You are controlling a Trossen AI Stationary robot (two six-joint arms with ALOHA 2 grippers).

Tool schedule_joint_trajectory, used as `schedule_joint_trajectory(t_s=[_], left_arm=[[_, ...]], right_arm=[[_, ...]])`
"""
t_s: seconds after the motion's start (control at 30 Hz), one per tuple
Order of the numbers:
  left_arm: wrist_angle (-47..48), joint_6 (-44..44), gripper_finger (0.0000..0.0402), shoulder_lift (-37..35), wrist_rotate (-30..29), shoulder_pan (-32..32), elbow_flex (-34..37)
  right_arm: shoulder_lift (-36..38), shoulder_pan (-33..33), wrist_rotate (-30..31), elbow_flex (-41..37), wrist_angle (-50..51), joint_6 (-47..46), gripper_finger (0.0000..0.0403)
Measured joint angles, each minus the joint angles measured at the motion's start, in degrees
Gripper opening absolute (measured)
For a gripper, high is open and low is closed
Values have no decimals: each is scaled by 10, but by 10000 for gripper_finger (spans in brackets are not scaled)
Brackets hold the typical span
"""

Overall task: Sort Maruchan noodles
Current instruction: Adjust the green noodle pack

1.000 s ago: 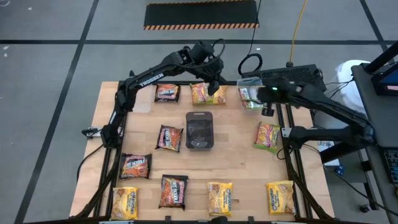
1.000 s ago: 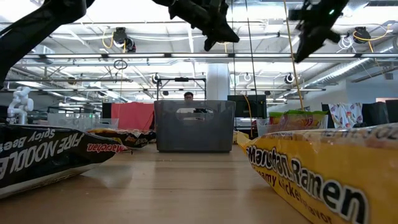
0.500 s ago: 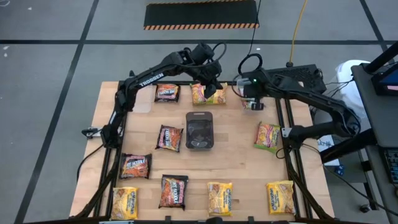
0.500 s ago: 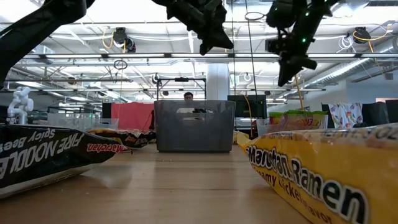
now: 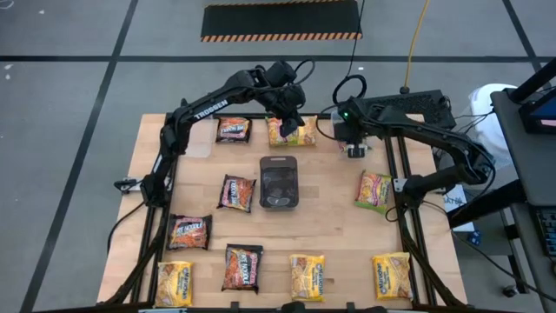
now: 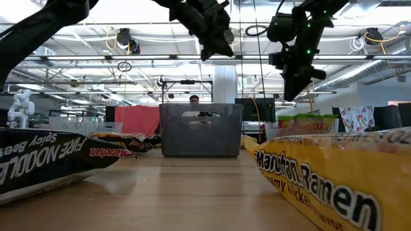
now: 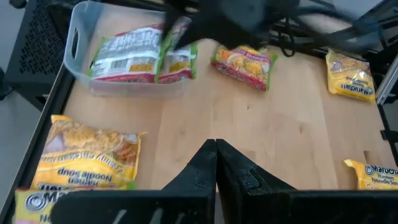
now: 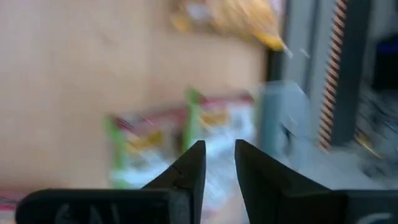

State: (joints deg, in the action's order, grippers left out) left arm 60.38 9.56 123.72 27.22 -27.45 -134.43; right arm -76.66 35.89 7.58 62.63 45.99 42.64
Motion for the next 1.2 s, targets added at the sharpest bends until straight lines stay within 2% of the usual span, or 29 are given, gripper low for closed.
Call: schedule_joint_trajectory(t_s=[0.1, 0.77, 1.2], left_arm=[[8, 3, 6, 0, 0, -3, 0], [12, 4, 6, 0, 0, -3, 0], [12, 5, 6, 0, 0, -3, 0]], right_arm=[[0, 4, -51, 0, 0, -6, 79], [-75, 30, -46, 0, -2, 18, 68], [-78, 47, -42, -11, -27, 31, 68]])
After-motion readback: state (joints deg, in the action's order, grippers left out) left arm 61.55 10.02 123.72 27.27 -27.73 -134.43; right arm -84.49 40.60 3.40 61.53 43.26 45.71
